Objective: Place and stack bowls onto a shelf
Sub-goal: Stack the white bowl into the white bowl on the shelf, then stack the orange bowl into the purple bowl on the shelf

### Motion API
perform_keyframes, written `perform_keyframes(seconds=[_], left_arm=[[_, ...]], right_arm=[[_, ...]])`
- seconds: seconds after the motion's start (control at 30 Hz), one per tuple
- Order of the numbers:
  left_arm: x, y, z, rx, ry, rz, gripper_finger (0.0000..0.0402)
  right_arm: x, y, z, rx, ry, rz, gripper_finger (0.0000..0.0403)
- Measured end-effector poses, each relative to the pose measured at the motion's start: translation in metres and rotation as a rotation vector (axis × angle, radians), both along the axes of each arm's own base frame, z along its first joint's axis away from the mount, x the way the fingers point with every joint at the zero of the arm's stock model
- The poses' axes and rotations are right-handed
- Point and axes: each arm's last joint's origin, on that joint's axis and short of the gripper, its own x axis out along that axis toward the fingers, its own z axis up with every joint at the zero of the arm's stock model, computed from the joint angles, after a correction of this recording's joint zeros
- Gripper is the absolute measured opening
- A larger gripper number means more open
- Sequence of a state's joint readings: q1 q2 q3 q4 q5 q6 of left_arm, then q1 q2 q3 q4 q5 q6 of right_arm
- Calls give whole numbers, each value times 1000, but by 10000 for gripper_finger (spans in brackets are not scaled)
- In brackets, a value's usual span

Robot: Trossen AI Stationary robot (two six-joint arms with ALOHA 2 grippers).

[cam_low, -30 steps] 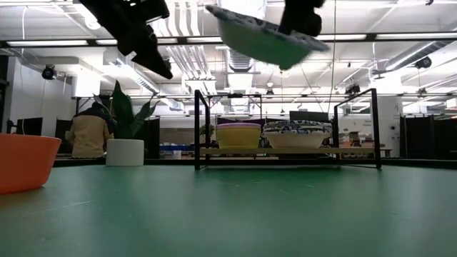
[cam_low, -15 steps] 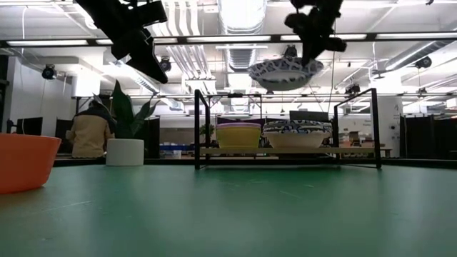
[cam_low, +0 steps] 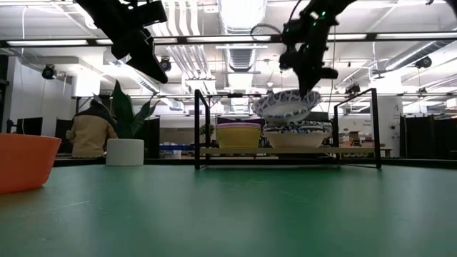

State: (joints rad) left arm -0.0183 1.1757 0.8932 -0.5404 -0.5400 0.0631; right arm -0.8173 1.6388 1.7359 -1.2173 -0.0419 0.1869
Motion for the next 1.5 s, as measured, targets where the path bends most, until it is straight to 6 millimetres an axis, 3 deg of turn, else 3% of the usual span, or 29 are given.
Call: perform_keyframes(seconds=[0.2,0.4,0.6,0.8,0.97,1.13,1.33,1.5], left_arm=[[0,0,0,-1,-1,1,107],[0,0,0,-1,-1,1,107],[0,0,0,-1,-1,1,107],[0,0,0,-2,-2,1,107],[0,0,-1,-7,-4,5,107],[-1,0,-7,-14,7,12,107],[-2,-2,-14,-92,10,-19,107],[-1,-5,-15,-218,-12,-54,107]], right_arm=[[12,-15,-27,29,81,-27,34],[14,-23,-35,26,102,-29,90],[8,-23,-29,-22,131,-56,119],[4,-11,-11,-62,84,-17,124],[15,25,7,-147,-27,134,117],[24,81,12,-274,-175,294,107],[23,153,-2,-398,-387,510,102],[15,200,-20,-461,-546,668,103]])
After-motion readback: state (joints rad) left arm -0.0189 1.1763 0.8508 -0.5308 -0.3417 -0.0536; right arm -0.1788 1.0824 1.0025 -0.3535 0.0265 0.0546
